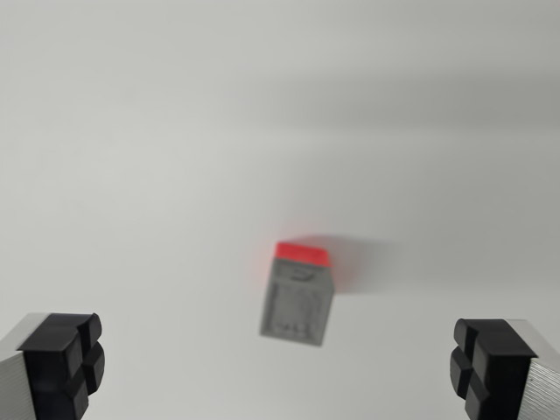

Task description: Destack cube

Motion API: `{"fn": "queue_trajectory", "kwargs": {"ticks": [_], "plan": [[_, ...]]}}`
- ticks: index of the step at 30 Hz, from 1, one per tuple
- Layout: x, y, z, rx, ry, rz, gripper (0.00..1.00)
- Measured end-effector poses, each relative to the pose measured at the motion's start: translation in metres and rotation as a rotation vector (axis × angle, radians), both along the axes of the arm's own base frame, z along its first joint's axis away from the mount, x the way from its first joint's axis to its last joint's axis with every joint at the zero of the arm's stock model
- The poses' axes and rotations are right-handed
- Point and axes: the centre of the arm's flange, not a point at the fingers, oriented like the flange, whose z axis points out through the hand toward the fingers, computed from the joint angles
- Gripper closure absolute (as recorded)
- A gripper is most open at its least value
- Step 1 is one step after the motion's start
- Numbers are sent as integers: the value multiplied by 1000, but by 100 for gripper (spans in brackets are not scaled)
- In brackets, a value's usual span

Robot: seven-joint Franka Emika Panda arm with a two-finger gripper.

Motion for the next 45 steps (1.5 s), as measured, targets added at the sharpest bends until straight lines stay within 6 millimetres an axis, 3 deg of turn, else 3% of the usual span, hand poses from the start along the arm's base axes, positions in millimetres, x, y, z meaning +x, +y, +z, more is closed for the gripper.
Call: {"fn": "queue_trajectory", "kwargs": {"ticks": [19, 45], "plan": [[-21, -1, -40, 2, 19, -27, 0], [-67, -2, -125, 2, 56, -86, 0]]}}
